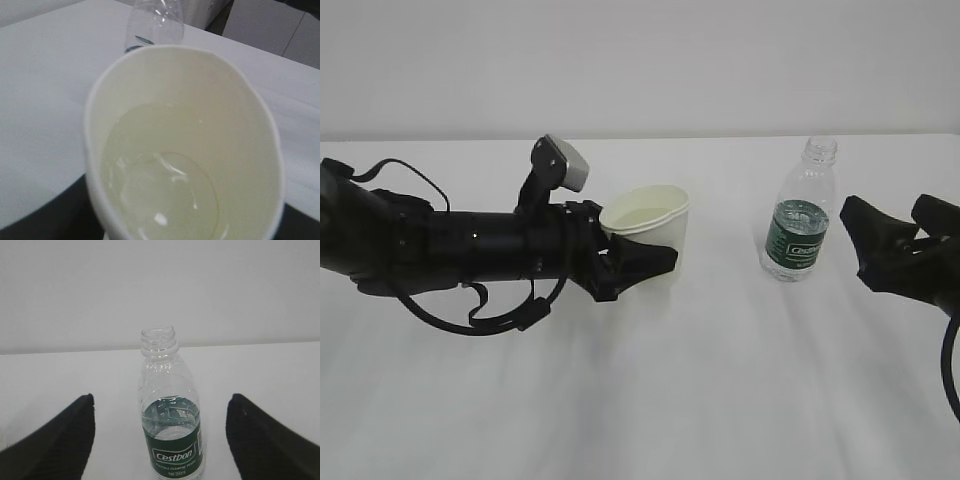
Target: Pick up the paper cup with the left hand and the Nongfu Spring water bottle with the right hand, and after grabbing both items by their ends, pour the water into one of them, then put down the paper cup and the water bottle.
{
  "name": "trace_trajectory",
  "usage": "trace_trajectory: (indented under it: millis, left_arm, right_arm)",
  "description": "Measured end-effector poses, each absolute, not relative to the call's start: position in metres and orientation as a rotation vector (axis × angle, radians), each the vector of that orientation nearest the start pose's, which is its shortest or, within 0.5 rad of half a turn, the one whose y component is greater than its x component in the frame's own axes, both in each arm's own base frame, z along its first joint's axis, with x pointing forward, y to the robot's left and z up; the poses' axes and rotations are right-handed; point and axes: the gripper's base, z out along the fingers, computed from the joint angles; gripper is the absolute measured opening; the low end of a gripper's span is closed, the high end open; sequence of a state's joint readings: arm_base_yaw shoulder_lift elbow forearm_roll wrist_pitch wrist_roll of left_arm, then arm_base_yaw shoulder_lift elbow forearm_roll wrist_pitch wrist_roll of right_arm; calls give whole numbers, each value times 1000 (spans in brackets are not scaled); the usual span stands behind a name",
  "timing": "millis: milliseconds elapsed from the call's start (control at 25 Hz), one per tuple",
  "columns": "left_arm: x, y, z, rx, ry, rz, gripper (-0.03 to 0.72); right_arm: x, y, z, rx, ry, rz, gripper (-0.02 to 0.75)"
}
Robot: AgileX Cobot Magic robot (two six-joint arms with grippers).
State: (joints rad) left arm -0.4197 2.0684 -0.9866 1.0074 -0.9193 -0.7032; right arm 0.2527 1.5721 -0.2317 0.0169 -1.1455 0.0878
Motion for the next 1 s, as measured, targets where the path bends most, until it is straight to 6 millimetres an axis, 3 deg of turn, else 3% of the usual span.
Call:
trace_trajectory:
  millis: [1000]
  left_arm:
    - [375,-105,129,683,1809,-752,452]
  right_arm:
    - [221,56,164,-117,1682,253,596]
